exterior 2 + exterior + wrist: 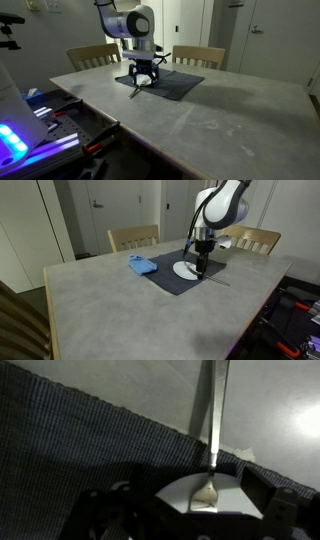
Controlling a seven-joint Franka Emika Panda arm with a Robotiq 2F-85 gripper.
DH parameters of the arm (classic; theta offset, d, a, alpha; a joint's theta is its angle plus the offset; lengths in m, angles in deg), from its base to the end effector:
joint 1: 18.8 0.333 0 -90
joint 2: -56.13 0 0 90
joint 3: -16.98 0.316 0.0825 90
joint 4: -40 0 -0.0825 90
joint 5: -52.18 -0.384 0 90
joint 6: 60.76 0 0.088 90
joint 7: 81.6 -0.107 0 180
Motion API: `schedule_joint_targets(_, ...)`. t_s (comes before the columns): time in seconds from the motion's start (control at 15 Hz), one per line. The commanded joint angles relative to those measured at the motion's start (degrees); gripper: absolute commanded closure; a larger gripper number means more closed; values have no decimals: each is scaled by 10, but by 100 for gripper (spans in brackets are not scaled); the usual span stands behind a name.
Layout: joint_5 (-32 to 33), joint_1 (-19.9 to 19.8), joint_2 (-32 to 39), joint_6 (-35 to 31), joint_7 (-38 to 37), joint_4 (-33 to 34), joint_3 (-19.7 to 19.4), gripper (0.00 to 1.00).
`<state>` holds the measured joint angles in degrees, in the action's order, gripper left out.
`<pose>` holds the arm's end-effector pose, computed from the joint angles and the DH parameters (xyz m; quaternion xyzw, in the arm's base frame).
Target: Take the fork from the white plate and put it on the table
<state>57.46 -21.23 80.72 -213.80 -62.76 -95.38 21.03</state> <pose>0.4898 0.0192 0.1372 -0.9745 -0.2164 0.0591 0.0054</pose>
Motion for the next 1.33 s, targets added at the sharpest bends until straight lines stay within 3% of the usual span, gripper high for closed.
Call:
schedule_joint_targets(0.0,2,-3,-6,5,8,-11,9,0)
schedule_joint_targets(0.6,-6,-2,-35,55,6,-27,12,0)
schedule_joint_targets(1.27,-13,-5,-51,54,14,-32,12,0)
